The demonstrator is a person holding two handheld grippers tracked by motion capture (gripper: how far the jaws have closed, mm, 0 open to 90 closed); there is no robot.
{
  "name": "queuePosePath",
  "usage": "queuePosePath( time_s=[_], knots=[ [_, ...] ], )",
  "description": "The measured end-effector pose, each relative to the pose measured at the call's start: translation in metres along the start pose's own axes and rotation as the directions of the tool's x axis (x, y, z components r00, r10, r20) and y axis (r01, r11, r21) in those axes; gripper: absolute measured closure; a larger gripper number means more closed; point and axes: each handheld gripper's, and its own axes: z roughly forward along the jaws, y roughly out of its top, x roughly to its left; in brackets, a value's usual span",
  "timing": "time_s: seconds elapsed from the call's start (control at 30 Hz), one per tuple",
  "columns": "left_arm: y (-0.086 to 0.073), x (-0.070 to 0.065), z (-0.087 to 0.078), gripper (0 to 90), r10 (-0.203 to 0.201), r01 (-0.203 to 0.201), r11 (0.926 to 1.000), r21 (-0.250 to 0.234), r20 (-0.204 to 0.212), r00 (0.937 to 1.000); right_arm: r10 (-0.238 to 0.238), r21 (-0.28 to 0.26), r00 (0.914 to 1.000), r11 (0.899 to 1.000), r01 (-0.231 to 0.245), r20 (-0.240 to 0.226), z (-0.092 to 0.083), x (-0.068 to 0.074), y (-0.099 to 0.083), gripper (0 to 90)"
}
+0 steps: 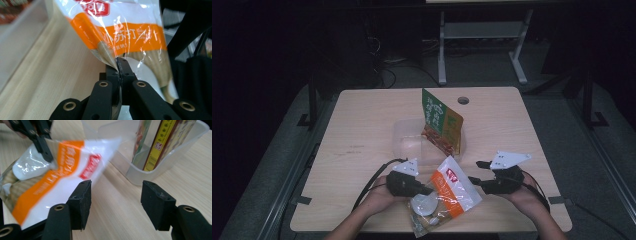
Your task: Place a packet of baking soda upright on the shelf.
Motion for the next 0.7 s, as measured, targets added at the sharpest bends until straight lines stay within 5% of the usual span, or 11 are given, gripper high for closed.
queuePosePath(
  time_s=[0.33,0.47,0.67,0.7],
  knots=[
    [0.0,-0.007,-0.048,89.4,-0.009,-0.001,0.9923,-0.124,-0.08,0.9968,0.003,-0.023,0.9999,1.0,-0.002,0.01,-0.003,-0.001,0.001,41.2],
    [0.001,-0.008,-0.071,89.5,-0.02,-0.004,0.982,-0.189,-0.125,0.9919,0.009,-0.025,0.9999,1.0,-0.009,0.01,-0.003,-0.002,0.0,41.1],
    [-0.003,-0.007,-0.097,89.5,-0.08,0.019,0.96,-0.279,-0.209,0.9747,0.008,-0.017,0.9999,1.0,-0.008,-0.009,0.0,0.001,0.001,41.1],
    [-0.004,-0.005,-0.104,89.5,-0.103,0.032,0.9492,-0.313,-0.214,0.9713,-0.002,-0.012,0.9997,1.0,0.002,-0.026,0.003,0.003,0.002,40.9]
  ],
)
